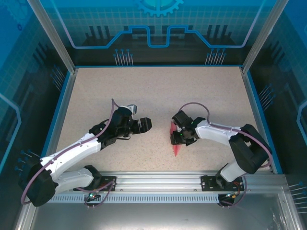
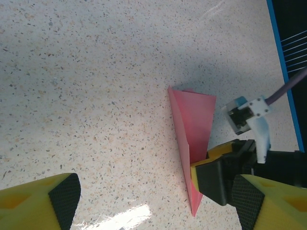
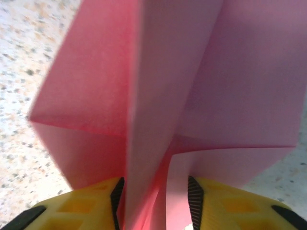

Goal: Fold a paper plane with a square sheet of paper (fold left side to right side)
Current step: Pick up the paper plane at the center of the table, then place the paper plane at the center of the table.

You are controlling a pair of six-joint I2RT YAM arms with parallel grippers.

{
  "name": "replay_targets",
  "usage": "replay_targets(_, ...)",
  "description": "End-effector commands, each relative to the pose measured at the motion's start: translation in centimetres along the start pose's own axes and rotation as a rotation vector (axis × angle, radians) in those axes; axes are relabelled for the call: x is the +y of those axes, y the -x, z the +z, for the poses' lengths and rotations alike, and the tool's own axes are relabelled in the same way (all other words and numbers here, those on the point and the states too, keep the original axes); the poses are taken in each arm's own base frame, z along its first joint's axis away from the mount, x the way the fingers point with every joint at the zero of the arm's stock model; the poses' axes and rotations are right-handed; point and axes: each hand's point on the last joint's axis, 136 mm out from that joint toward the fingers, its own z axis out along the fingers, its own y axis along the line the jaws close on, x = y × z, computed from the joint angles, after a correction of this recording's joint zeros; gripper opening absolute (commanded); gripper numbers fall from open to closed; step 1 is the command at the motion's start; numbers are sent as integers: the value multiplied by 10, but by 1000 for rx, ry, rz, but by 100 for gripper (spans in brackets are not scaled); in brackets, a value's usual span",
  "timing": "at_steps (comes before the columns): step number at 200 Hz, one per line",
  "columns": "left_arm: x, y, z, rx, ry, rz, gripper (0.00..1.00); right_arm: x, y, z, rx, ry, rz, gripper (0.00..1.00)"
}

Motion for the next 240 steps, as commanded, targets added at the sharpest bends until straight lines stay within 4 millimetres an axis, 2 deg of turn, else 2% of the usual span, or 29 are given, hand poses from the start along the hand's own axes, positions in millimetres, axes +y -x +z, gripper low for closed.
replay_targets(1,-5,7,-5,-12,-3,31,87,8,1,6,13,4,-7,29)
replay_targets(23,-6,9,-8,-17,-6,38,87,3,14,3,1,-37,6,9)
replay_targets(26,-6,8,-9,-16,-7,41,87,7,24,-2,-21,-30,7,8)
replay_targets(47,-10,10,-14,-19,-19,55,89,3,57,-17,-59,-43,21,7)
replay_targets(82,-9,7,-18,-10,-23,85,98,-21,121,-31,-92,-122,53,5)
replay_targets(109,-8,3,-20,-11,-35,107,99,-38,168,-26,-103,-178,89,5)
replay_targets(131,-9,1,-25,-18,-52,134,99,-43,195,-19,-90,-203,92,5)
replay_targets(146,-9,0,-29,-22,-64,153,99,-46,208,-15,-85,-229,92,5)
replay_targets(174,-14,-4,-34,-15,-95,188,99,-49,219,-1,-55,-247,76,5)
replay_targets(204,-11,-5,-35,-6,-82,195,99,-49,223,9,-29,-262,48,6)
replay_targets(240,-4,-3,-34,-16,-41,185,99,-47,220,21,-8,-253,50,12)
